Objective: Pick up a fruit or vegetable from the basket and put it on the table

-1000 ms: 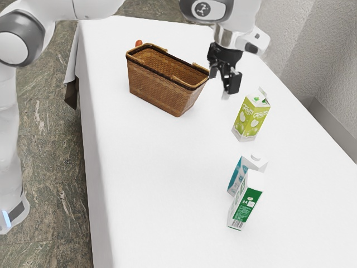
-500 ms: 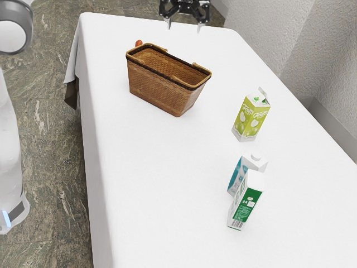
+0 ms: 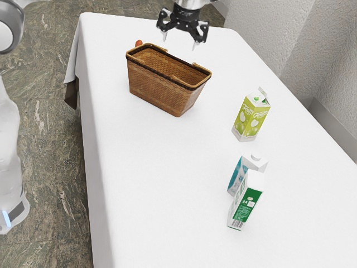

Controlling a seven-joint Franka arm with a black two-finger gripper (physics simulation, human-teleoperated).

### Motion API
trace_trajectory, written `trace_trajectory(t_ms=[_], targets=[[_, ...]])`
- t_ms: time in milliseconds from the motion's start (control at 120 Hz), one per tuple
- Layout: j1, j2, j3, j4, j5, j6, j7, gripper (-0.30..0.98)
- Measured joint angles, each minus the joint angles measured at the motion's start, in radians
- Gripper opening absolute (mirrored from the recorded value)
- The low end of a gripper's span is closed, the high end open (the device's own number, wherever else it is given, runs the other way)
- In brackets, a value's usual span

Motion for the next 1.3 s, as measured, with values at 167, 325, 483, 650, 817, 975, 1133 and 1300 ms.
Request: trace_trajectory(t_ms=[167, 325, 483, 650, 817, 975, 1133, 1300], targets=[[-0.022, -0.065, 0.001, 0.013, 0.119, -0.080, 0.124, 0.69], [-0.035, -0.073, 0.003, 0.033, 0.189, -0.130, 0.289, 0.69], [-0.023, 0.029, 0.006, 0.101, 0.241, -0.111, 0.449, 0.69], [0.016, 0.104, 0.019, 0.088, 0.214, -0.053, 0.581, 0.69], [0.070, 0.095, 0.029, 0.012, 0.151, 0.012, 0.680, 0.69], [0.120, 0.092, 0.048, -0.011, 0.125, 0.051, 0.750, 0.69], [0.160, 0.147, 0.055, -0.005, 0.099, 0.093, 0.803, 0.69], [0.199, 0.210, 0.055, -0.006, 0.026, 0.156, 0.846, 0.69]])
